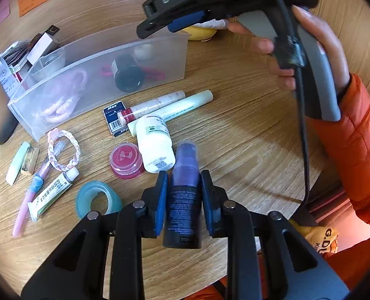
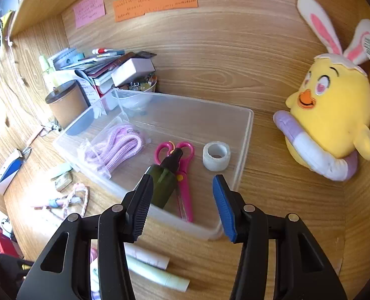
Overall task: Organize objects
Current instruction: 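Grasp the black cosmetic bottle with the left tool and place it in the box, then grasp the pale green tube with the right tool while the left tool grasps the mint stick, then lower the green tube into the box with the right tool while the left releases the mint stick, then grasp the white pill bottle with the right tool while the left tool grasps the pink toothbrush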
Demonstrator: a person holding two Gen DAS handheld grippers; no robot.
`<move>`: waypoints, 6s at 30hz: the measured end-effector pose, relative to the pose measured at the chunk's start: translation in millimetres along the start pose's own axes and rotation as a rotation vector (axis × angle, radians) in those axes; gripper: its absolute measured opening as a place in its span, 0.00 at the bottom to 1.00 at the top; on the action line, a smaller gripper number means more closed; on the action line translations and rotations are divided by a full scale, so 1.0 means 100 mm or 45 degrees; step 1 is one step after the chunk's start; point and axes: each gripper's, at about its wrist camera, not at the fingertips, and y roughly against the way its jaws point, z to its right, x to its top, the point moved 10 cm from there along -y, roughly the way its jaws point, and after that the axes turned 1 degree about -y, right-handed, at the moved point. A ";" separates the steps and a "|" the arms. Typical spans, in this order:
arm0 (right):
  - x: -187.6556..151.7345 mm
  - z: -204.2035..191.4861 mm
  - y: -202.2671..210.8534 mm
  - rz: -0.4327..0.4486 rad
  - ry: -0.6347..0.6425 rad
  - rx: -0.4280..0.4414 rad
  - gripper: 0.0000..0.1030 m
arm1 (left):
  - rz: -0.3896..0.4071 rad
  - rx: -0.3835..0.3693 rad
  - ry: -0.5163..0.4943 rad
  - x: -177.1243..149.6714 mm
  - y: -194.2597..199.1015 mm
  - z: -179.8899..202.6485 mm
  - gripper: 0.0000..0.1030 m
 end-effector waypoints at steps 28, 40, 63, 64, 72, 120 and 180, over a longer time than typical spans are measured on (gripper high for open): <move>-1.02 -0.29 -0.02 -0.203 0.117 0.103 0.35 | 0.173 0.016 0.233 0.38 0.56 -0.93 0.24; -1.14 -0.41 0.03 -0.244 0.117 0.163 0.25 | 0.330 0.190 0.246 1.08 0.89 -1.58 0.24; -1.05 -0.28 0.18 -0.103 -0.056 0.117 0.14 | 0.141 0.322 0.150 1.37 -0.02 -1.86 0.29; -1.02 -0.28 0.21 -0.092 -0.062 0.117 0.14 | 0.147 0.306 0.145 1.36 0.01 -1.82 0.35; -0.79 -0.30 0.34 -0.013 -0.080 0.123 0.14 | 0.252 0.256 0.141 1.24 0.48 -1.65 0.61; 0.19 -0.04 -0.47 -0.027 -0.128 -0.024 0.14 | 0.162 0.263 0.340 0.48 0.47 -2.54 0.24; -0.99 -1.06 -0.18 -0.148 0.055 0.095 0.70 | -0.080 0.143 0.222 -0.30 0.24 -2.02 0.47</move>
